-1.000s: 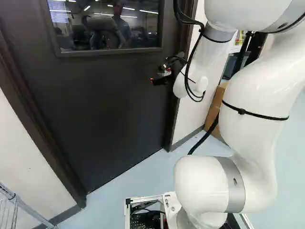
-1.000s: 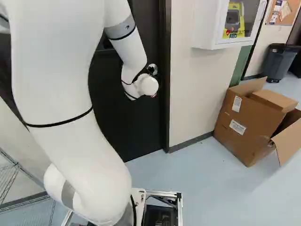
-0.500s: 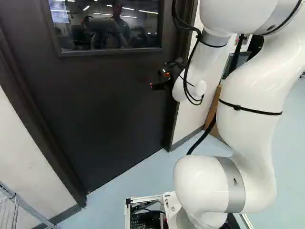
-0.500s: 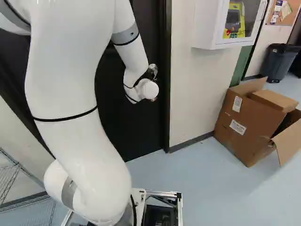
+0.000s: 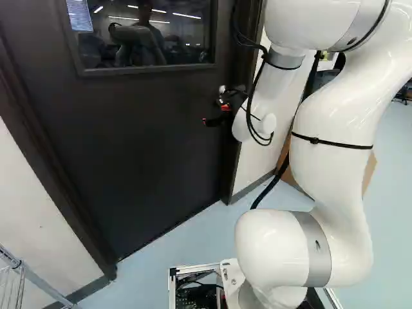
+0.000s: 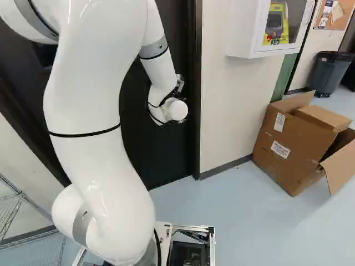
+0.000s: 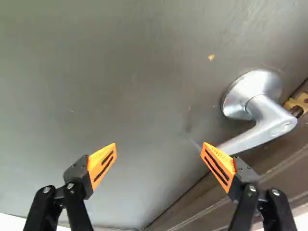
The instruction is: Open the door and move inside
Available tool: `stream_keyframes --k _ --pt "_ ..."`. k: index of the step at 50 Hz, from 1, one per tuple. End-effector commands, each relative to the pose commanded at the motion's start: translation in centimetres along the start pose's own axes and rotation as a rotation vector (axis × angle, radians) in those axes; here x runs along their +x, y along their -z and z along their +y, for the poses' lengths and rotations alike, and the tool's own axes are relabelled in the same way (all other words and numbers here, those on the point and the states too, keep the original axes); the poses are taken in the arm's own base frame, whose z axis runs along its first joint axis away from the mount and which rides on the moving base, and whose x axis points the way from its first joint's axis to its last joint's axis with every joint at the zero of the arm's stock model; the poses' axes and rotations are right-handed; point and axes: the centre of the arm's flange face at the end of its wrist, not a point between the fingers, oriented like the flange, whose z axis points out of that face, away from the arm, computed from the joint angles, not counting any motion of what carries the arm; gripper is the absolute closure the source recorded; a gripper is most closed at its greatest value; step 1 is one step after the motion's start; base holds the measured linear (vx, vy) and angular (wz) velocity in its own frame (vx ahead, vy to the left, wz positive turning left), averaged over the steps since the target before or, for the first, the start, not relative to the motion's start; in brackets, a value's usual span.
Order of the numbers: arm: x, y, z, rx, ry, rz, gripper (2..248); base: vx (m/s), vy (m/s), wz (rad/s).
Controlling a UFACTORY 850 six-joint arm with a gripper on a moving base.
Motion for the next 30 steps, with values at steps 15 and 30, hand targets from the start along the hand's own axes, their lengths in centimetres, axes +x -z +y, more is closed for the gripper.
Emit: stream_keyframes --k 15,30 --pt "0.1 -2.8 0.5 0.018 0.010 0.013 3 0.000 0.000 0.000" --pt "0.5 -5.8 0.7 0.039 0.026 0.034 3 0.000 0.000 0.000"
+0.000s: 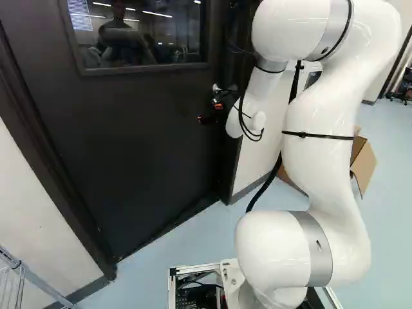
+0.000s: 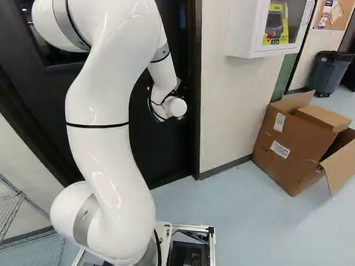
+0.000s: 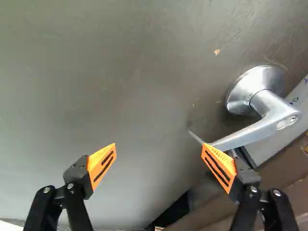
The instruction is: Open the door and move inside
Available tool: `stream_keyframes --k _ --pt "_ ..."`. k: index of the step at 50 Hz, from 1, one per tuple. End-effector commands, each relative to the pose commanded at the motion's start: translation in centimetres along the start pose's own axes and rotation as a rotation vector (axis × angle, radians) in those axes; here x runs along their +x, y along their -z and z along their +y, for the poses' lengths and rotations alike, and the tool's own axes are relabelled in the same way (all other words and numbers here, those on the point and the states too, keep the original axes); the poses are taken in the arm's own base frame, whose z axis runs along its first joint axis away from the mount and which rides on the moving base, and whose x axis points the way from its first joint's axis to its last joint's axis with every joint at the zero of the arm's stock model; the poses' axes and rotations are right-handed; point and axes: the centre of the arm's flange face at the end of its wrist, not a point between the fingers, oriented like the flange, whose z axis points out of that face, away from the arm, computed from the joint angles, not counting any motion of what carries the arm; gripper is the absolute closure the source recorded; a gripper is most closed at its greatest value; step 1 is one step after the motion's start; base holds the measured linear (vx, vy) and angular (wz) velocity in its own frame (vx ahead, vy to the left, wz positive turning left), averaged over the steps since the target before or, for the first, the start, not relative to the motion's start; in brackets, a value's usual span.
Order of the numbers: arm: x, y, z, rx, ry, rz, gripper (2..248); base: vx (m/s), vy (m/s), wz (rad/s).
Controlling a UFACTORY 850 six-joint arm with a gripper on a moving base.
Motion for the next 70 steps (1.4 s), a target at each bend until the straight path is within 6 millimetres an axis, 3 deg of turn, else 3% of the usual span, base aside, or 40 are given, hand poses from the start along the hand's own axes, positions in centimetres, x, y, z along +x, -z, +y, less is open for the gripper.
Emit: stream_keyframes --k 70 --pt "2.6 -14.2 -2.2 0.111 0.082 0.120 3 -0.001 -0.001 -0.001"
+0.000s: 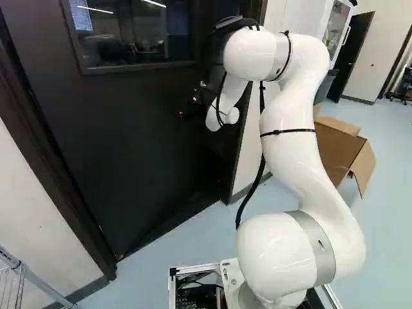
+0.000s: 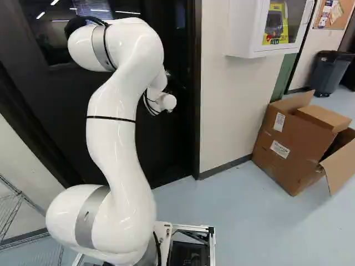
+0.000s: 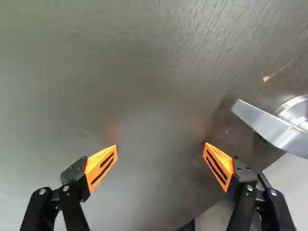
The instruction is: Open the door and move inside
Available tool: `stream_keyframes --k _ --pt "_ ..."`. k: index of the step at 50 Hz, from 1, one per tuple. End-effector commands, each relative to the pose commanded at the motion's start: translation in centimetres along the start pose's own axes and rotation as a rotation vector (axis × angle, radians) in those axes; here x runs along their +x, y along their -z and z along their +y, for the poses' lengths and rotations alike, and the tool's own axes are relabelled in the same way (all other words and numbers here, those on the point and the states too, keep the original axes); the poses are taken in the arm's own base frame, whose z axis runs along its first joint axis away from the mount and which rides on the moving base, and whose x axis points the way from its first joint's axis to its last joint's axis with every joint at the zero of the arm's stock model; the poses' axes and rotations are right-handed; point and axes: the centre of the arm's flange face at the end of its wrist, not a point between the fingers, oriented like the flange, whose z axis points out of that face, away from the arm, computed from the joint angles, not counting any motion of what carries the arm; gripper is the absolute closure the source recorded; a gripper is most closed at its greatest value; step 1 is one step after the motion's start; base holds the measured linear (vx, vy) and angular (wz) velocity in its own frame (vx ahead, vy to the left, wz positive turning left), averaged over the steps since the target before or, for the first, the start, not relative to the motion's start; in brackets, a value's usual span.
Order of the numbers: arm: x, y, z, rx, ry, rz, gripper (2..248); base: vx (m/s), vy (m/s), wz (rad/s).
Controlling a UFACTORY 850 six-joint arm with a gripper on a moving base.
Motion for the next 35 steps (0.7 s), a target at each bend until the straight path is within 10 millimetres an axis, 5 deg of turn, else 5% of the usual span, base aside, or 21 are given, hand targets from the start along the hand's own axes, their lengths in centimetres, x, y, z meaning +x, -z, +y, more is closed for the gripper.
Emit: stream_keyframes --k 21,35 --pt "0.2 -4.4 -0.4 0.023 0.026 0.042 3 0.000 0.000 0.000" --pt "0.3 -5.0 -0.6 0.027 0.030 0.048 3 0.000 0.000 0.000"
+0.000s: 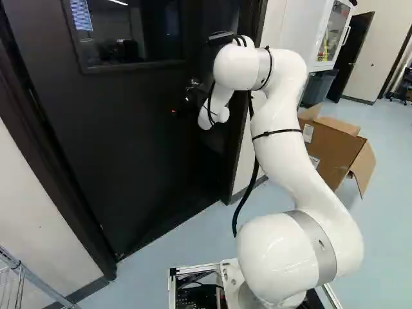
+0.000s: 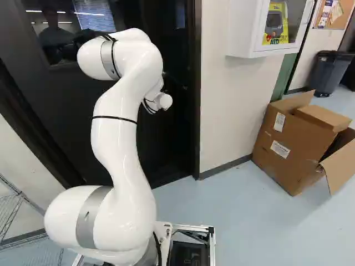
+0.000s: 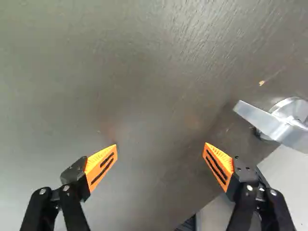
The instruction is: Open the door and move inside
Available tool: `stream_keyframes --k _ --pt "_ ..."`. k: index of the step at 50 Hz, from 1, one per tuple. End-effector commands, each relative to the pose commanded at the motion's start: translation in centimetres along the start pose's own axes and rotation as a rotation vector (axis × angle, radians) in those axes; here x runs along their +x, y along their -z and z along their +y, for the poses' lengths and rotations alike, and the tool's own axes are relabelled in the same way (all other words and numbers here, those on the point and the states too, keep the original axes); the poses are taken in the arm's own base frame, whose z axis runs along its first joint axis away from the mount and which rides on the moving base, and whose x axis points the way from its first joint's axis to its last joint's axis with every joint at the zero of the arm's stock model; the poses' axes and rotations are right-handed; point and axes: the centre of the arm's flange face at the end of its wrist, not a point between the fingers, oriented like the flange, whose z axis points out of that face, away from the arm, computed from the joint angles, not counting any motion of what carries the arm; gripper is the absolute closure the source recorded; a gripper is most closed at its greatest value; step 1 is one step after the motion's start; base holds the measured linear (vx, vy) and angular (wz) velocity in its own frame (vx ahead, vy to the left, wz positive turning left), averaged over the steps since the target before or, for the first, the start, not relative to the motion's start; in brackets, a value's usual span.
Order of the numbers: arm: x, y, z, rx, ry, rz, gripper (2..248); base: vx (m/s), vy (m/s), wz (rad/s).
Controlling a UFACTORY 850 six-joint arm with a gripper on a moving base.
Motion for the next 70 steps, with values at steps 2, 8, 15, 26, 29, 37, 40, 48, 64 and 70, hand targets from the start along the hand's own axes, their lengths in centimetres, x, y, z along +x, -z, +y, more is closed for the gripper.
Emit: stream_keyframes --k 2,8,15,26,29,37,40,48,64,70 --pt "0.0 0.1 -0.1 0.001 -0.001 -0.001 3 0.000 0.000 0.000" --pt "0.3 0.6 -0.4 0.003 -0.005 -0.005 3 0.000 0.000 0.000" --pt "0.6 1.5 -0.9 0.001 -0.017 -0.014 3 0.000 0.000 0.000" --pt "1.3 3.3 -1.9 -0.011 -0.043 -0.029 3 0.000 0.000 0.000" --pt "1.5 3.7 -2.1 -0.016 -0.051 -0.034 3 0.000 0.000 0.000" --pt "1.9 5.0 -2.8 -0.032 -0.074 -0.044 3 0.000 0.000 0.000" --pt "2.1 5.5 -3.0 -0.039 -0.083 -0.048 3 0.000 0.000 0.000" --pt "2.5 6.8 -3.7 -0.057 -0.105 -0.061 3 0.000 0.000 0.000" --pt "3.3 9.4 -5.0 -0.097 -0.152 -0.094 3 0.000 0.000 0.000" --pt "3.5 10.4 -5.4 -0.114 -0.170 -0.109 3 0.000 0.000 0.000"
